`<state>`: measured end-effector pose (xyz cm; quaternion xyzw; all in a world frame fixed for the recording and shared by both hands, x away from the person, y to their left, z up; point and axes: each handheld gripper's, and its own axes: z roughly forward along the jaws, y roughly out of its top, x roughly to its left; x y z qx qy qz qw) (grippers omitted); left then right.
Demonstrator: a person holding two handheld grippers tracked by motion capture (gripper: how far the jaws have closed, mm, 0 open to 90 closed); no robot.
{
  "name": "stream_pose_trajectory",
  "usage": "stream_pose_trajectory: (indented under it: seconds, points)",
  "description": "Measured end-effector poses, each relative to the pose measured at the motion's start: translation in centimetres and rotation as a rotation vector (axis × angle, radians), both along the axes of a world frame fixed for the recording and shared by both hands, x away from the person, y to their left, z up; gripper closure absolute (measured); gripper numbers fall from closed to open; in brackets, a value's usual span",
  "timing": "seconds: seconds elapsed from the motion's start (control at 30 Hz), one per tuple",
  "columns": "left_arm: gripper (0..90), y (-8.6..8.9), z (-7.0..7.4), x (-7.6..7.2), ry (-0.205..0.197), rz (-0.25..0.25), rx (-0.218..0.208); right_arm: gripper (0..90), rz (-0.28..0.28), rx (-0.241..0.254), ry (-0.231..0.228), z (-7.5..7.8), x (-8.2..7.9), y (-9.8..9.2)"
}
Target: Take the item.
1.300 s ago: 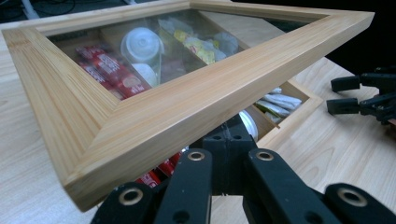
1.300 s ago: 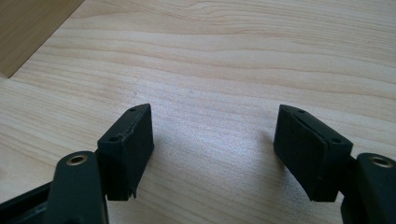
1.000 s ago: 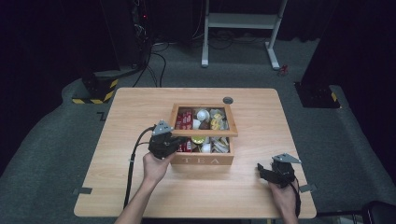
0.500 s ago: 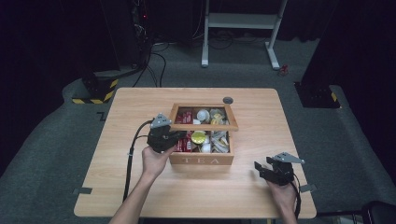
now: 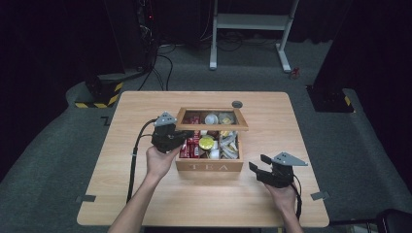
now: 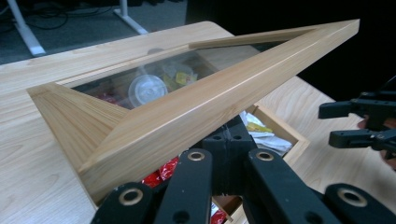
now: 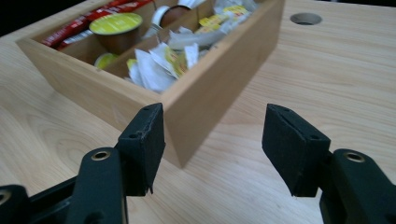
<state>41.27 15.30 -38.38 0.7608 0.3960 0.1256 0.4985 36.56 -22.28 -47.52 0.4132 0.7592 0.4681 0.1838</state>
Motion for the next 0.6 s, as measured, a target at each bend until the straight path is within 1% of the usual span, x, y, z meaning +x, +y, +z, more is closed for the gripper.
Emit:
stream_pose_trajectory:
  seconds: [0.07,0.13,0.17,0.27,0.3,0.33,0.47,0.53,0.6]
  points:
    - [90.0,0.0,0.2,0.1,0.002,-0.001,-0.001,38.2,0.014,0.012,-0.004,0.3,0.1,0.5]
    - [90.0,-0.1,0.6,0.4,0.001,0.008,-0.003,36.4,0.013,0.018,-0.018,0.5,0.3,1.1]
    - [90.0,-0.1,0.8,0.6,-0.005,0.007,0.002,36.5,0.017,0.026,-0.019,0.6,0.5,1.4]
    - [90.0,-0.3,1.2,1.0,-0.005,0.012,-0.012,36.6,0.036,0.043,-0.021,0.9,1.0,2.4]
    - [90.0,-0.3,1.2,1.0,-0.005,0.012,-0.012,36.6,0.036,0.043,-0.021,0.9,1.0,2.4]
    - [90.0,-0.3,1.3,1.0,-0.004,0.014,-0.011,35.8,0.051,0.038,-0.022,1.2,1.4,3.2]
    - [90.0,-0.3,1.7,1.3,-0.006,0.014,-0.002,35.2,0.080,0.029,-0.024,1.7,1.9,4.7]
    - [90.0,-0.3,1.8,1.5,0.000,0.011,-0.008,35.1,0.085,0.014,-0.019,1.9,2.3,5.4]
    - [90.0,-0.2,2.0,1.7,0.000,0.011,-0.002,34.6,0.087,0.003,-0.026,2.0,2.7,6.1]
